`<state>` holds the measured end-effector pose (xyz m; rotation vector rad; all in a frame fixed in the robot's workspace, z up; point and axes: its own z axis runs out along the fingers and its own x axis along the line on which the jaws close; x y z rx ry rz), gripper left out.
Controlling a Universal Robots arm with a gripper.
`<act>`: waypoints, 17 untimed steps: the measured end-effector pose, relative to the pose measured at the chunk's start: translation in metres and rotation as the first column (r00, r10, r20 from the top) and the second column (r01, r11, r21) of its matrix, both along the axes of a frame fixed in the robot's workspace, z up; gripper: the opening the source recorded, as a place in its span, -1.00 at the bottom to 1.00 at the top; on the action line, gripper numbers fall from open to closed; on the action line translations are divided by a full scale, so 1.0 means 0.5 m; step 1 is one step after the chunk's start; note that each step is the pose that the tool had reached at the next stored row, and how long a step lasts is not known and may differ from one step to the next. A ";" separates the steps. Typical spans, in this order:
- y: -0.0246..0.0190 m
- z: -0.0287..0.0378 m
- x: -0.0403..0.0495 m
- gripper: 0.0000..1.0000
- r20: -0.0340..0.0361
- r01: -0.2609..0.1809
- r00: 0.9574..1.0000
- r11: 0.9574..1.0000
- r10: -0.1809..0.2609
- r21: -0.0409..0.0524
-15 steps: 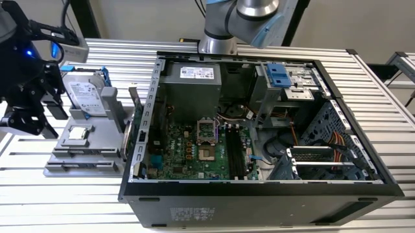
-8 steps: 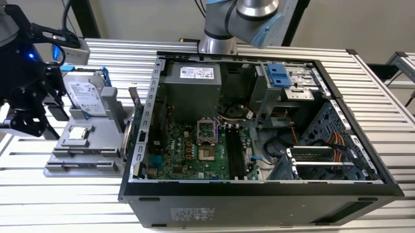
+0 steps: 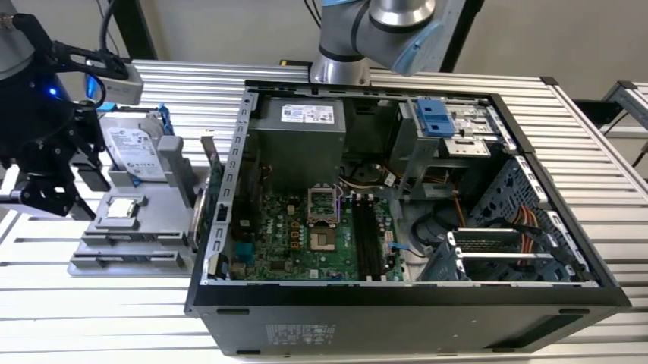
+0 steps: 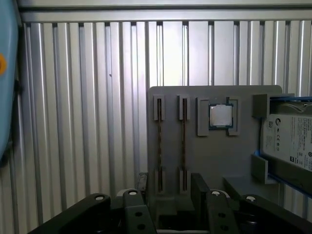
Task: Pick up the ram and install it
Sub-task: 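Pick up the ram and move it above insertion slot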
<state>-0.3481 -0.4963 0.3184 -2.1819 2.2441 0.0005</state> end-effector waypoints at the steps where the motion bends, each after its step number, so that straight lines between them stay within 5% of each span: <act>1: 0.0000 -0.001 0.000 1.00 0.000 0.000 1.000 1.000 0.000 0.000; 17: 0.0000 -0.015 0.001 1.00 0.000 0.000 1.000 1.000 0.000 0.000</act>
